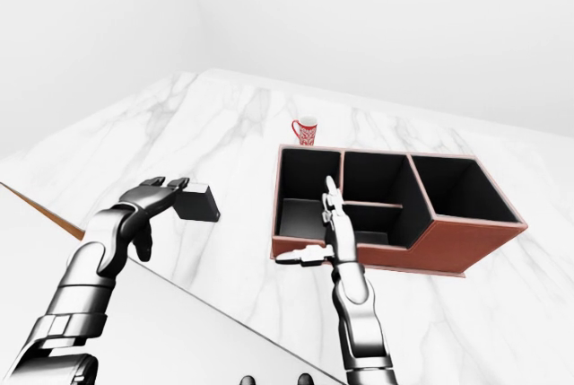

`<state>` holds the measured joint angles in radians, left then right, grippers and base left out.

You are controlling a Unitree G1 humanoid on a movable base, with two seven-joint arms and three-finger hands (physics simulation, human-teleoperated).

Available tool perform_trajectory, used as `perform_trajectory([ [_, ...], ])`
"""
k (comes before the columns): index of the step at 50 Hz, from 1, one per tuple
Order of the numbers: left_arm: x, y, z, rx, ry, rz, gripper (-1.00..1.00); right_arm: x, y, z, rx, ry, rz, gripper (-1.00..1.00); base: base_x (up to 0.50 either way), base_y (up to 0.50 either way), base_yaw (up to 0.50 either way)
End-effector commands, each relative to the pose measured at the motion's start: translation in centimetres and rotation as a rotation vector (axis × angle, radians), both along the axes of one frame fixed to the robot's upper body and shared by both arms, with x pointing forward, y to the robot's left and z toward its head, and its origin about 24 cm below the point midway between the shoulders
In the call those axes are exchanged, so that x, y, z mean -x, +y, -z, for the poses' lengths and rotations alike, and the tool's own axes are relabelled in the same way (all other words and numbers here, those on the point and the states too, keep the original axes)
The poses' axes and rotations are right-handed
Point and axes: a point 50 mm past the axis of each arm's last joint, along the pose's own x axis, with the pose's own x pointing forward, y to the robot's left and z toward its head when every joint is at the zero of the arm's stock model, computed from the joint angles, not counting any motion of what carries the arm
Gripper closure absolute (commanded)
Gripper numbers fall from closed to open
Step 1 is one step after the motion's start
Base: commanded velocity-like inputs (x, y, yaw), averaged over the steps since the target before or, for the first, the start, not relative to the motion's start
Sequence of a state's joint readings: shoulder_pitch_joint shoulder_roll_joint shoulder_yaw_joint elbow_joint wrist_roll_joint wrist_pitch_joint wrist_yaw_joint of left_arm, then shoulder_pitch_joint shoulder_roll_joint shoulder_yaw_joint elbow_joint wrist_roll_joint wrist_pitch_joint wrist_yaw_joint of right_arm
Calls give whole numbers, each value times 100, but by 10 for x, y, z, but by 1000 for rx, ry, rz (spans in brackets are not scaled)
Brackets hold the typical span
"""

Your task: Pick up the book and place it in the right compartment of the caddy.

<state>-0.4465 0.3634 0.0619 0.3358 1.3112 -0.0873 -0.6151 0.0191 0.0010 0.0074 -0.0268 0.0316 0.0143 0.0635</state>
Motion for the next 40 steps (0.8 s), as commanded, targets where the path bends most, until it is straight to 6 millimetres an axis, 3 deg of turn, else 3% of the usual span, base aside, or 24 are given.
perform_trajectory([
  [1, -7, 7, -6, -35, 37, -27, -100, 0, 4, 3, -2, 9, -10, -100, 0, 0, 0],
  [5, -10, 9, -8, -40, 26, -29, -100, 1, 5, 21, -2, 30, -14, -100, 0, 0, 0],
  [7, -13, 7, -7, -46, 21, -26, -100, 1, 5, 7, -4, 11, -13, -100, 0, 0, 0],
  [11, -20, 1, -10, -40, 12, -13, -100, 2, 5, 3, -3, 10, -16, -100, 0, 0, 0],
  [22, -52, -12, -19, -24, -22, 6, -100, 1, 6, 2, -4, 10, -20, -100, 0, 0, 0],
  [40, -70, -22, -14, -10, 15, 0, -100, 1, 6, 2, -10, 10, -23, -100, 0, 0, 0],
])
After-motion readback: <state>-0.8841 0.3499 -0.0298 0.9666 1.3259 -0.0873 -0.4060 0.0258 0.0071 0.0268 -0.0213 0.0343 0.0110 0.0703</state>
